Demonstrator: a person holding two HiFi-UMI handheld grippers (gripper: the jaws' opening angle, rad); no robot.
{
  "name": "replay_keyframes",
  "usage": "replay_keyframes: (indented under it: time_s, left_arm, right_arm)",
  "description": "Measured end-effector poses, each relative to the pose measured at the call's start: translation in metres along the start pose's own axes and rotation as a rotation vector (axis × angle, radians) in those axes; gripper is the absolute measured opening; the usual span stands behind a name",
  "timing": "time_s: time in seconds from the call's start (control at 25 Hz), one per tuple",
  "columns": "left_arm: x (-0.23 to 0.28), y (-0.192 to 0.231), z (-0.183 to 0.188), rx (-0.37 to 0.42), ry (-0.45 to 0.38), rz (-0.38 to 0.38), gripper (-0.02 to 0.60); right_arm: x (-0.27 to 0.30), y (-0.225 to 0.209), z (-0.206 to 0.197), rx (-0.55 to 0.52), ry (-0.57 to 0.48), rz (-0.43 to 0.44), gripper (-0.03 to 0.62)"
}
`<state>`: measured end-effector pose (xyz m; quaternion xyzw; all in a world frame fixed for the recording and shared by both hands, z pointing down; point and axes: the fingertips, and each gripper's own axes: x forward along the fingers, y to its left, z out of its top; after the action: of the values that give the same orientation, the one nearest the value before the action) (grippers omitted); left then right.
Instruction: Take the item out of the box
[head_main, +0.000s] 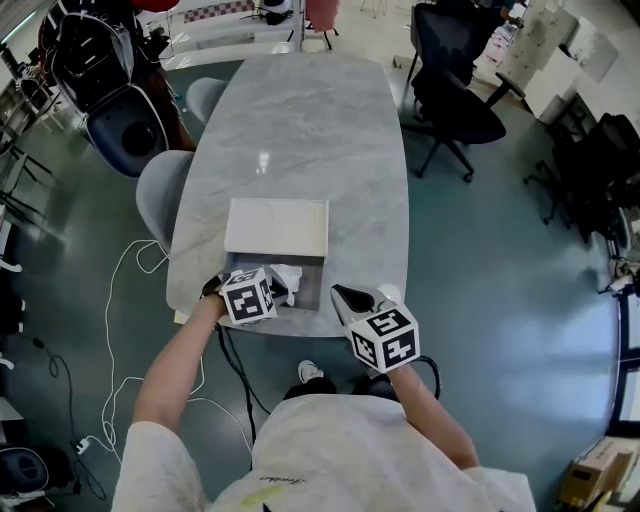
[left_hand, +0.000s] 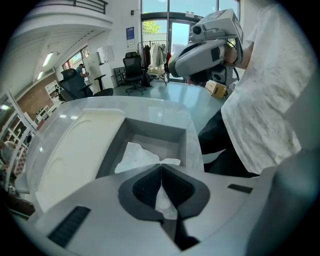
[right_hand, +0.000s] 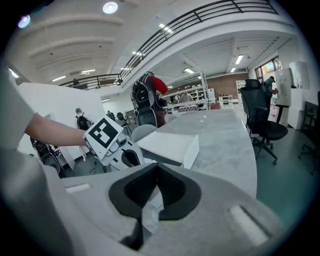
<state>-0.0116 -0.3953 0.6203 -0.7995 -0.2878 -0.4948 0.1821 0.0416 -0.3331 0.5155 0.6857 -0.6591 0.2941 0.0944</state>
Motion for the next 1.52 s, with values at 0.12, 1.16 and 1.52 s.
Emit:
replay_keyframes:
  time_s: [0.12, 1.16, 1.52]
  left_arm:
    - [-0.011, 0.006, 0.002, -0.027, -0.040, 0.043, 0.012]
    - [-0.111, 0.003, 0.070, -0.599, -0.412, 0.623, 0.012]
    - [-0.153, -0.023, 0.090, -0.862, -0.560, 0.889, 0.012]
  right_arm:
    - [0.004, 0.004, 0.006, -0.022, 0.001, 0.015, 0.005]
    - [-0.035, 0.003, 0.061, -0.185, -0.128, 0.292, 0.005]
    - [-0.059, 0.005, 0.056, -0.223, -0.134, 0.367, 0.005]
